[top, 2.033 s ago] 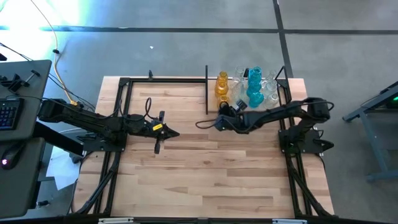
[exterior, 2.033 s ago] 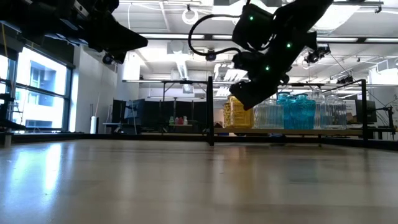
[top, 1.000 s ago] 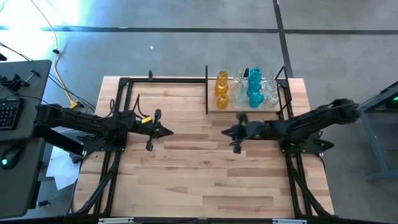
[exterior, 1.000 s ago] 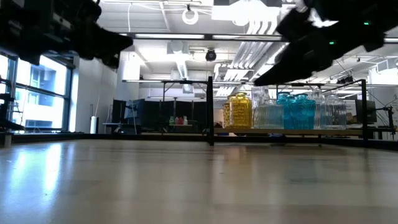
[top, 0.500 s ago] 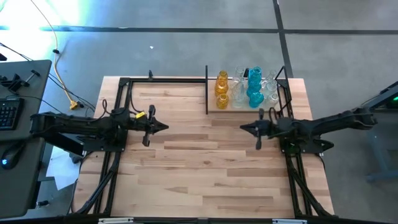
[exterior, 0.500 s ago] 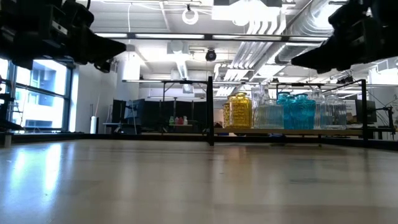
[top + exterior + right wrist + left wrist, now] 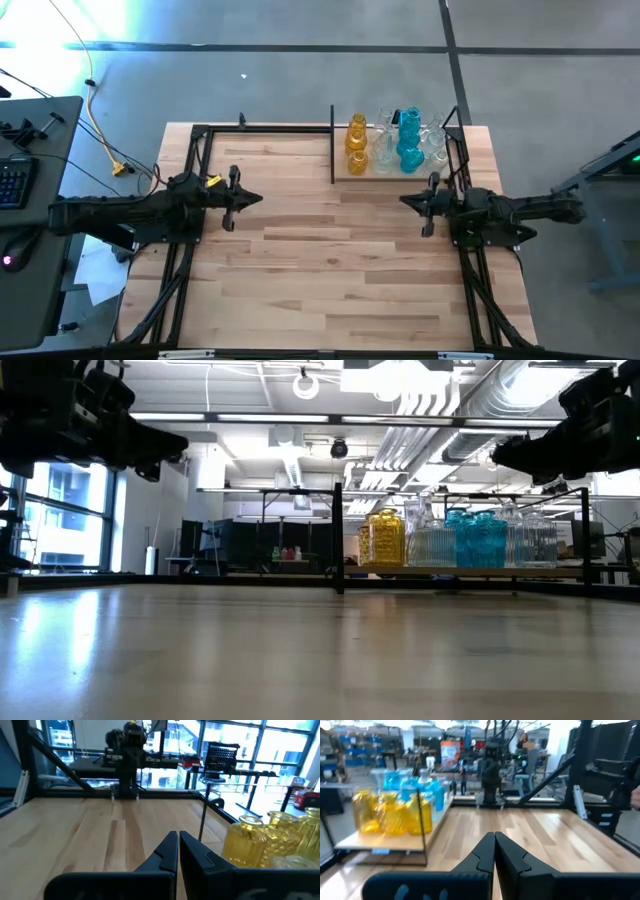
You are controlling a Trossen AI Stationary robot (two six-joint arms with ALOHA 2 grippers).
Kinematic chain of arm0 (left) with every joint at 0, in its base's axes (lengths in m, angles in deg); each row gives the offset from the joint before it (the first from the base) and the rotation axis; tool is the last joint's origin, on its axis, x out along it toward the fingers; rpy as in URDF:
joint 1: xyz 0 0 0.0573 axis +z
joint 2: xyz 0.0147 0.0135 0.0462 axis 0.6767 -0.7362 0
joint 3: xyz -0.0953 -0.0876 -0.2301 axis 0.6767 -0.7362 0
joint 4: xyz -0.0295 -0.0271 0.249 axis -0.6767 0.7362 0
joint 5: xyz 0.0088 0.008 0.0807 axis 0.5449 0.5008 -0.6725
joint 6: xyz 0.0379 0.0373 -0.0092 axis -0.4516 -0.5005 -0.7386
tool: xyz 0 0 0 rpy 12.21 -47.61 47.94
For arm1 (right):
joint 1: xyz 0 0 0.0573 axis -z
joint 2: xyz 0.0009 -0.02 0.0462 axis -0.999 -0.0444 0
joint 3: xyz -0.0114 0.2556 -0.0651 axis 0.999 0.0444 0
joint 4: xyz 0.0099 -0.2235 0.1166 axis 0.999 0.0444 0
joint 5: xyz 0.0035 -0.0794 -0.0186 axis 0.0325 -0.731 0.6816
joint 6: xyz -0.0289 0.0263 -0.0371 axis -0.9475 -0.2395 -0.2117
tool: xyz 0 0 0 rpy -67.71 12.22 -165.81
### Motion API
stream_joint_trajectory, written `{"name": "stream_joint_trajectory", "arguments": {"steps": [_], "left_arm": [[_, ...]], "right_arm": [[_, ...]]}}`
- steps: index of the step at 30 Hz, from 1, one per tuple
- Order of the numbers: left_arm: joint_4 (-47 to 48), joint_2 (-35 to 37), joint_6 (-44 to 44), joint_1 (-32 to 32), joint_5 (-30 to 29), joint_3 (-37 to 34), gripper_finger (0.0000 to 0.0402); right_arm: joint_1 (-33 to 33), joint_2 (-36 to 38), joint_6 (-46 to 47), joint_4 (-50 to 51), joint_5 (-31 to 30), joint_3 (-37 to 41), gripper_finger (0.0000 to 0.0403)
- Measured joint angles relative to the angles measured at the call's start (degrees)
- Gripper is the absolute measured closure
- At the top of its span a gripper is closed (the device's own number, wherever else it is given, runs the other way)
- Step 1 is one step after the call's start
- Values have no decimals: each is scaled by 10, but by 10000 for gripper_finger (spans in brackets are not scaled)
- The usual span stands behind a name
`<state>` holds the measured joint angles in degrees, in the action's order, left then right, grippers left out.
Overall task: Sort vases onto shelf
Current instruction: Return to Home Position
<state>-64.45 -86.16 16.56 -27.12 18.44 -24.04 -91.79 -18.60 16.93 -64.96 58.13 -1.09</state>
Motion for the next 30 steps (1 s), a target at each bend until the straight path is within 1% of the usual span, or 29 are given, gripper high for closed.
{"name": "stream_joint_trajectory", "arguments": {"steps": [3, 6, 13, 14, 16, 19, 23, 27, 30], "left_arm": [[68, 45, 4, 14, 14, 0, 401], [121, 101, 6, 31, 38, 0, 401], [236, 253, 9, 71, 40, 0, 401], [224, 254, 11, 75, 43, 1, 401], [228, 254, 6, 85, 50, 0, 401], [234, 247, 17, 98, 33, 0, 401], [234, 252, 24, 100, 32, 0, 401], [234, 252, 39, 99, 31, 0, 401], [235, 248, 39, 99, 29, 0, 401]], "right_arm": [[12, 43, -6, 17, 33, 0, 403], [30, 40, -20, 20, 28, -2, 403], [89, 41, -22, 22, 36, -2, 403], [96, 41, -17, 22, 36, -2, 403], [109, 40, -12, 22, 37, -2, 403], [126, 39, -13, 22, 37, -2, 403], [147, 39, -8, 22, 31, -2, 403], [157, 39, 37, 22, 31, -2, 403], [157, 39, 33, 22, 32, -2, 403]]}}
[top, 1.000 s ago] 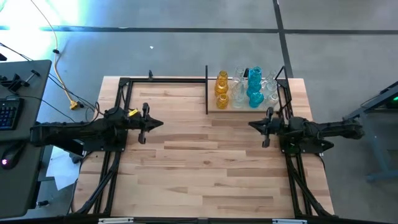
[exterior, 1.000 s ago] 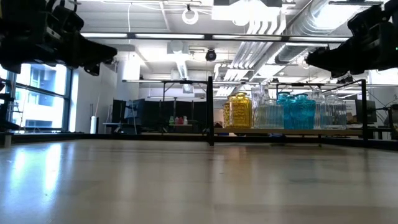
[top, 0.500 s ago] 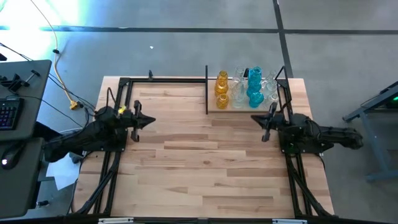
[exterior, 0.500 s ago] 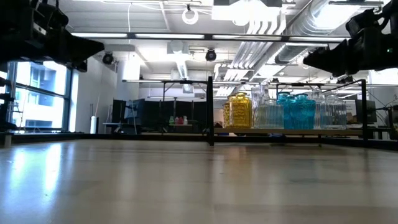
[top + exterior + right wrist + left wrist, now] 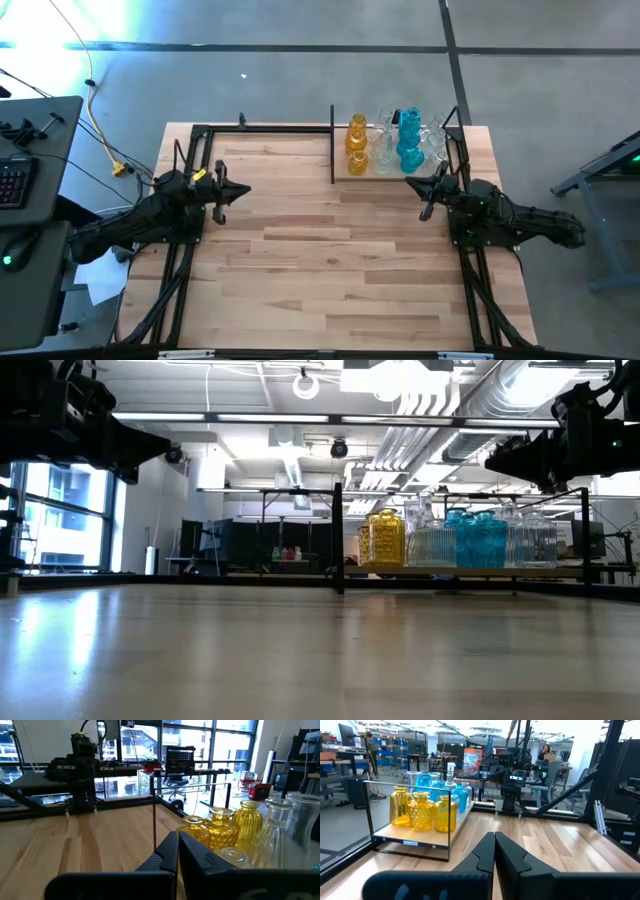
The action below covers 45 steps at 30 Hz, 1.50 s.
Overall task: Sort vases onto shelf
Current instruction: Return to Home Position
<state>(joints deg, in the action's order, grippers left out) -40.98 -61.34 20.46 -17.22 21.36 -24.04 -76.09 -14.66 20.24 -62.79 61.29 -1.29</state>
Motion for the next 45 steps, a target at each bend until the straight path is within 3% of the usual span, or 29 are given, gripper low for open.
{"name": "stream_joint_trajectory", "arguments": {"steps": [9, 16, 45], "left_arm": [[0, -1, 5, 0, -1, 0, 401], [0, -1, 76, 0, -2, 0, 401], [0, -1, 76, 0, -2, 0, 401]], "right_arm": [[0, 0, 2, 0, 1, 0, 403], [0, 0, 2, 0, 1, 0, 403], [0, 0, 2, 0, 1, 0, 402]]}}
